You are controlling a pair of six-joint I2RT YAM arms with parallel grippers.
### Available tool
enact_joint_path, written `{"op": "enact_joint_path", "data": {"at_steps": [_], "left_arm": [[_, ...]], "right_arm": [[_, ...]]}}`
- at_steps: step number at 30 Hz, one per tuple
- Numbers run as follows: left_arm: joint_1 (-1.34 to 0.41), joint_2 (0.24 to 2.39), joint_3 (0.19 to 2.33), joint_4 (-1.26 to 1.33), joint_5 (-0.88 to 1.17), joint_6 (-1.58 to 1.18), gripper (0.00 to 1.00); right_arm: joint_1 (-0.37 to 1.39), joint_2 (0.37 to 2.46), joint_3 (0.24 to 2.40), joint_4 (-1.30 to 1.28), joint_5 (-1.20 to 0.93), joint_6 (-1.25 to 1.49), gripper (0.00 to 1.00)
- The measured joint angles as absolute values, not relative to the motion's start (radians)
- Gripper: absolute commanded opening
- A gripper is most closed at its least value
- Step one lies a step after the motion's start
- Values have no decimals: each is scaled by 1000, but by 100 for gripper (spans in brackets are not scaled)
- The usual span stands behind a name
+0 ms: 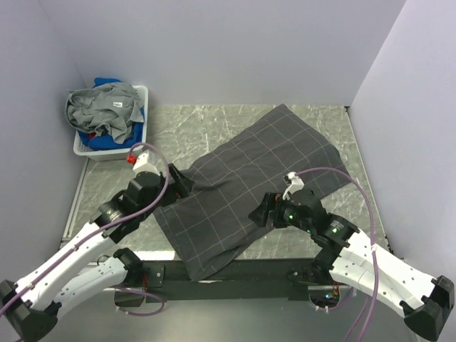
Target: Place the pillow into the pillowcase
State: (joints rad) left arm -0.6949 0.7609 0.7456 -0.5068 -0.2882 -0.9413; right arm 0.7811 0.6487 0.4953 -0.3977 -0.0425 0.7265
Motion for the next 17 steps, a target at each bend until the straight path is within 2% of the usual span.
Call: {"op": "enact_joint_path", "data": {"at_steps": [7,17], "left_arm": [[-695,650,673,-515,-318,-956,99],[-695,617,672,-521,-339,-952,99]], "right_arm": [[781,636,513,-443,44,685,100],[781,611,548,-472,99,651,100]]}}
